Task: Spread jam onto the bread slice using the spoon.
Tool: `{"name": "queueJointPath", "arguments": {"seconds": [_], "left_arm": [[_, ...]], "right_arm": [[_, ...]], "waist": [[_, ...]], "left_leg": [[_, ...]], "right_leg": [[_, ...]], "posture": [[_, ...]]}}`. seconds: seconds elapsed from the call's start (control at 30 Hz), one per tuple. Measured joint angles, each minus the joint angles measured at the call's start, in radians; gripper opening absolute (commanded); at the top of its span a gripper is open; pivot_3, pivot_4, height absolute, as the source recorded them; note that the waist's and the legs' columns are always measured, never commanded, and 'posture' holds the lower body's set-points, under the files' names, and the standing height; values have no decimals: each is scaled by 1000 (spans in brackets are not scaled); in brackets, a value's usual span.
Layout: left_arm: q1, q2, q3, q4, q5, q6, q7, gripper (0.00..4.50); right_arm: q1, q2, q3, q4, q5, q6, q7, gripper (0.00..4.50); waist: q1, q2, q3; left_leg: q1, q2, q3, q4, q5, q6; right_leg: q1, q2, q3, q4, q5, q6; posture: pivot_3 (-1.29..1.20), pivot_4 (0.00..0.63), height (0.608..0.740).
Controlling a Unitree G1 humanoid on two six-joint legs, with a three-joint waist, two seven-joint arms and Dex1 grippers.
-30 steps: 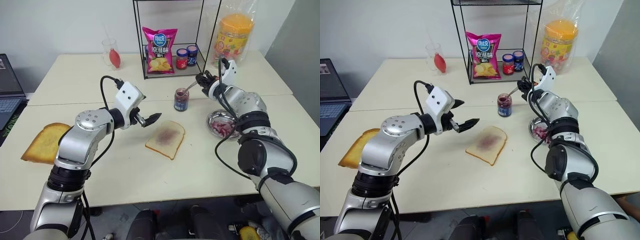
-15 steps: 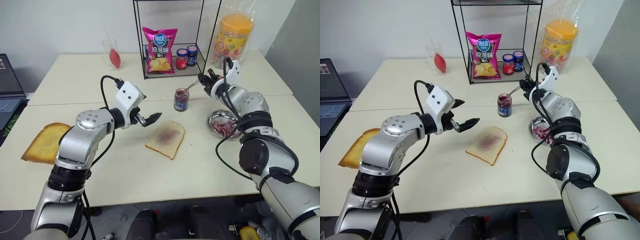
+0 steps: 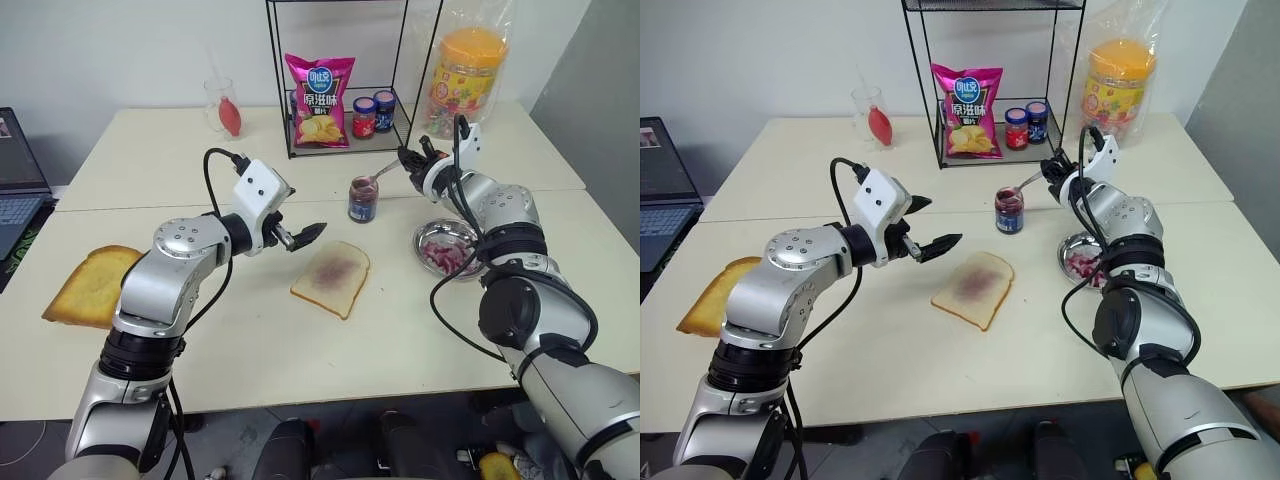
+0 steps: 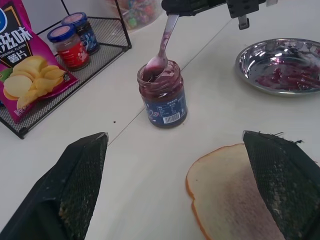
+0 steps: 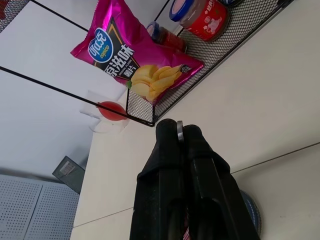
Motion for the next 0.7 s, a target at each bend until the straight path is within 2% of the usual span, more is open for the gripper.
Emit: {"name": "queueJointPath", "arguments": {"seconds": [0.7], "left_arm": [[-3, -23, 4, 6, -18, 1, -1, 4500]], "right_arm": [[38, -15, -36, -59, 67, 25, -48, 13]], "waist": [[0, 0, 0]], "left_leg": [[0, 0, 0, 0, 0, 0]], "right_leg": [[0, 0, 0, 0, 0, 0]], "posture": [[0, 150, 740]]}}
